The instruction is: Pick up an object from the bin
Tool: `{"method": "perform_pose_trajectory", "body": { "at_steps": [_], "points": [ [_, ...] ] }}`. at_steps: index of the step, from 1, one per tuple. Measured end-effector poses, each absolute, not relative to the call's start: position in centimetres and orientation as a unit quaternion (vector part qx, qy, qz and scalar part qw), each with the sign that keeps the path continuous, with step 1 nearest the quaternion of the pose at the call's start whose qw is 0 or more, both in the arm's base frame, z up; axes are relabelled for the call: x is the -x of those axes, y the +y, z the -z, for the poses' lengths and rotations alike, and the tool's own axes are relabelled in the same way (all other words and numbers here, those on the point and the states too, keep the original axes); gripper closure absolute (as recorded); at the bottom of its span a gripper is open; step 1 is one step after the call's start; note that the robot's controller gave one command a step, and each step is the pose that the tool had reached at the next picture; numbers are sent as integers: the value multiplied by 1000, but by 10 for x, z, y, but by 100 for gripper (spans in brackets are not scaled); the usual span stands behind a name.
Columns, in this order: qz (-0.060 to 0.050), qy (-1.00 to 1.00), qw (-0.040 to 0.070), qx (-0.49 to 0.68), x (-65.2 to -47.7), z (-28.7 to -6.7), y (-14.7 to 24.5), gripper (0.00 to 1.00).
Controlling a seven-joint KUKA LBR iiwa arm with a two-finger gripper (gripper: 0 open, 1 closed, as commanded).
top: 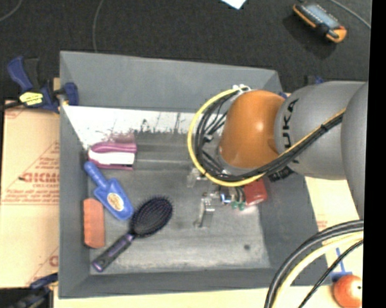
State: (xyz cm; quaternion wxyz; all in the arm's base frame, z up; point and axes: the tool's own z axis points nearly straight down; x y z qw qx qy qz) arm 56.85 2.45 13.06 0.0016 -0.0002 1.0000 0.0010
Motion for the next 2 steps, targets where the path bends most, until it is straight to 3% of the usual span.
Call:
{"method": "perform_pose_trajectory", "body": {
  "at_steps": [1, 2],
  "points": [
    [-3, 1000, 1, -12, -561, -94, 87, 0],
    [0, 1000, 4, -12, -559, -82, 85, 0]
  ]
}}
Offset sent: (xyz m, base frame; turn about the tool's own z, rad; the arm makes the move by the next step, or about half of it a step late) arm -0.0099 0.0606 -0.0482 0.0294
